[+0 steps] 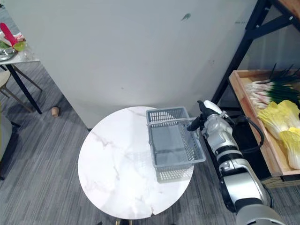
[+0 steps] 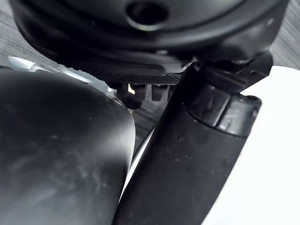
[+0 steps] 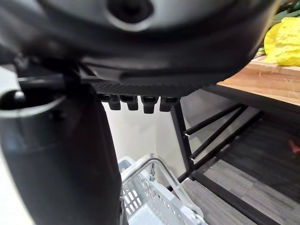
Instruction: Pick vegetable in the basket
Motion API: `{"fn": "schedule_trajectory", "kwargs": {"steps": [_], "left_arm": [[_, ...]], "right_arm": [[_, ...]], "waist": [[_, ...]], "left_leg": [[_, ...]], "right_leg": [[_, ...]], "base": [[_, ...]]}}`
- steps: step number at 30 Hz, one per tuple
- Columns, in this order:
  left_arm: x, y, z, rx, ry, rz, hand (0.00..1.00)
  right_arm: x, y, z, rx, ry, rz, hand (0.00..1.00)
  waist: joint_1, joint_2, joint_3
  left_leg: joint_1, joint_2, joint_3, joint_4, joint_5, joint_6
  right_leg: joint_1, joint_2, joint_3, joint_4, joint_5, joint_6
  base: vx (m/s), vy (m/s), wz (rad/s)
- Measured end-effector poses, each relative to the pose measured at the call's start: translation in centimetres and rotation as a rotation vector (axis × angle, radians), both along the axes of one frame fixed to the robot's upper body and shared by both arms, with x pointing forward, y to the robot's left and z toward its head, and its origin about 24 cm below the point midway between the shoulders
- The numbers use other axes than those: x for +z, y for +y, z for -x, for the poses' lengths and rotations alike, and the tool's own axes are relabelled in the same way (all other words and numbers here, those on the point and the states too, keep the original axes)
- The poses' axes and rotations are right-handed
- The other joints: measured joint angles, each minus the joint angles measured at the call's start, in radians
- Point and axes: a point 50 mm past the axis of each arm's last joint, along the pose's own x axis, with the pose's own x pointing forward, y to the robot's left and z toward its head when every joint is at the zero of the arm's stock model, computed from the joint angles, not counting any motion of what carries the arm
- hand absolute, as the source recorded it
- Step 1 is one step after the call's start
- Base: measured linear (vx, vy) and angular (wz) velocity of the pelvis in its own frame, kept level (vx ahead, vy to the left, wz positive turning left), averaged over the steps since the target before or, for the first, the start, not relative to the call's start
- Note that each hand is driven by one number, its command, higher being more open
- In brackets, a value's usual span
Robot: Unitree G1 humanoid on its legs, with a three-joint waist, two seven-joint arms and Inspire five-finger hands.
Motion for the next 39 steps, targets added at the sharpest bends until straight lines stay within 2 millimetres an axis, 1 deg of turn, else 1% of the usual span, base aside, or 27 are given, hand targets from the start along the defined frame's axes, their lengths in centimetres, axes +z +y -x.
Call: {"fn": "schedule_trajectory", "kwargs": {"steps": [2, 5, 6, 7, 9, 12, 14, 16, 18, 23, 27, 28, 31, 33, 34, 35, 37, 39], "left_arm": [[0.3, 0.0, -1.2, -0.012, -0.034, 0.003, 1.00], [0.7, -0.2, -2.1, -0.039, -0.071, -0.004, 1.00], [0.8, -0.1, -2.5, -0.048, -0.084, -0.008, 1.00], [0.9, 0.0, -2.7, -0.050, -0.087, -0.008, 1.00], [1.1, 0.0, -3.4, -0.055, -0.107, -0.010, 1.00], [1.4, 0.0, -4.4, -0.056, -0.131, -0.009, 1.00], [1.6, 0.0, -4.9, -0.048, -0.147, -0.002, 1.00], [2.0, -0.1, -6.0, -0.053, -0.179, 0.005, 1.00], [2.2, 0.0, -6.5, -0.050, -0.196, 0.010, 1.00], [2.6, 0.2, -7.4, -0.069, -0.219, 0.002, 1.00], [2.7, 0.4, -7.5, -0.074, -0.226, -0.003, 1.00], [2.8, 0.5, -7.5, -0.076, -0.232, -0.004, 1.00], [3.0, 0.5, -7.8, -0.081, -0.251, -0.004, 1.00], [3.2, 0.4, -8.3, -0.085, -0.263, -0.006, 1.00], [3.2, 0.4, -8.4, -0.088, -0.270, -0.007, 1.00], [3.3, 0.5, -8.5, -0.113, -0.268, -0.019, 1.00], [3.4, 0.6, -8.6, -0.114, -0.271, -0.022, 1.00], [3.4, 0.6, -8.7, -0.115, -0.274, -0.024, 1.00]], "right_arm": [[2.0, 0.4, -0.6, -0.003, -0.049, 0.000, 1.00], [4.3, 1.1, -1.0, 0.011, -0.112, 0.009, 1.00], [5.6, 1.6, -1.2, 0.027, -0.139, 0.036, 1.00], [6.0, 1.7, -1.2, 0.032, -0.148, 0.046, 1.00], [7.3, 2.0, -1.2, 0.046, -0.181, 0.084, 1.00], [8.1, 2.1, -1.3, 0.052, -0.195, 0.099, 1.00], [8.1, 2.3, -1.3, 0.062, -0.184, 0.128, 1.00], [8.3, 2.1, -1.3, 0.070, -0.167, 0.161, 1.00], [8.1, 2.3, -1.3, 0.087, -0.139, 0.161, 1.00], [7.5, 2.9, -1.4, 0.135, -0.077, 0.190, 1.00], [7.8, 2.9, -1.5, 0.136, -0.090, 0.203, 1.00], [7.8, 2.9, -1.5, 0.137, -0.084, 0.216, 0.00], [8.2, 2.9, -1.6, 0.130, -0.095, 0.221, 0.00], [8.9, 2.9, -1.7, 0.132, -0.108, 0.243, 0.00], [9.1, 2.8, -1.6, 0.129, -0.104, 0.280, 0.00], [9.4, 2.1, -1.5, 0.123, -0.042, 0.390, 0.00], [8.8, 2.0, -1.6, 0.130, 0.010, 0.414, 0.00], [8.7, 2.2, -1.6, 0.154, 0.013, 0.427, 0.00]], "waist": [[0.008, 0.002, 0.024], [0.017, 0.005, 0.040], [0.017, 0.008, 0.054], [0.017, 0.009, 0.054], [0.019, 0.013, 0.067], [0.022, 0.017, 0.094], [0.027, 0.019, 0.106], [0.035, 0.021, 0.131], [0.038, 0.020, 0.144], [0.040, 0.023, 0.178], [0.044, 0.023, 0.184], [0.044, 0.022, 0.184], [0.044, 0.023, 0.190], [0.044, 0.022, 0.202], [0.045, 0.021, 0.207], [0.051, 0.014, 0.213], [0.052, 0.013, 0.213], [0.051, 0.013, 0.213]], "left_leg": [[-0.015, 0.009, -0.002, 0.000, 0.012, -0.006], [-0.033, 0.024, -0.006, 0.000, 0.019, -0.014], [-0.039, 0.033, -0.006, 0.000, 0.020, -0.017], [-0.046, 0.036, -0.007, 0.000, 0.021, -0.017], [-0.067, 0.049, -0.016, 0.000, 0.021, -0.018], [-0.079, 0.059, -0.020, 0.000, 0.025, -0.024], [-0.088, 0.064, -0.019, 0.000, 0.026, -0.025], [-0.103, 0.070, -0.020, 0.000, 0.035, -0.029], [-0.117, 0.073, -0.020, 0.000, 0.040, -0.031], [-0.134, 0.073, -0.020, 0.001, 0.056, -0.033], [-0.140, 0.073, -0.020, 0.001, 0.057, -0.033], [-0.143, 0.073, -0.020, 0.001, 0.058, -0.032], [-0.152, 0.074, -0.020, 0.001, 0.059, -0.028], [-0.158, 0.075, -0.020, 0.001, 0.061, -0.025], [-0.162, 0.075, -0.020, 0.001, 0.061, -0.025], [-0.168, 0.072, -0.017, 0.002, 0.066, -0.027], [-0.164, 0.071, -0.018, 0.005, 0.067, -0.028], [-0.162, 0.072, -0.017, 0.004, 0.067, -0.027]], "right_leg": [[-0.013, 0.010, 0.001, -0.001, 0.008, -0.009], [-0.031, 0.025, 0.003, -0.001, 0.015, -0.018], [-0.036, 0.033, 0.003, -0.001, 0.018, -0.023], [-0.043, 0.037, 0.003, 0.000, 0.019, -0.025], [-0.065, 0.050, 0.001, 0.005, 0.024, -0.031], [-0.080, 0.059, 0.000, 0.019, 0.024, -0.032], [-0.095, 0.062, 0.000, 0.029, 0.023, -0.033], [-0.116, 0.067, 0.001, 0.040, 0.023, -0.033], [-0.136, 0.069, 0.001, 0.053, 0.021, -0.035], [-0.174, 0.067, 0.009, 0.100, 0.007, -0.042], [-0.201, 0.062, 0.012, 0.146, -0.015, -0.045], [-0.208, 0.062, 0.013, 0.155, -0.019, -0.045], [-0.225, 0.062, 0.013, 0.171, -0.024, -0.046], [-0.234, 0.062, 0.014, 0.175, -0.028, -0.041], [-0.238, 0.062, 0.015, 0.175, -0.028, -0.041], [-0.251, 0.059, 0.020, 0.193, -0.035, -0.045], [-0.253, 0.058, 0.026, 0.209, -0.045, -0.047], [-0.253, 0.059, 0.028, 0.210, -0.047, -0.048]], "base": [[-0.07, -0.051, 0.00], [-0.07, -0.061, -0.01], [-0.06, -0.048, -0.02], [-0.08, -0.057, 0.00], [-0.09, -0.063, 0.02], [-0.07, -0.045, 0.01], [-0.07, -0.049, -0.02], [-0.04, -0.042, -0.01], [-0.02, -0.018, -0.01], [0.00, 0.000, 0.00], [0.00, 0.000, 0.00], [0.00, 0.000, 0.00], [0.00, 0.000, 0.00], [0.00, 0.000, 0.00], [0.07, -0.019, 0.00], [0.12, -0.017, 0.02], [0.11, -0.012, 0.03], [0.02, -0.006, 0.00]]}}
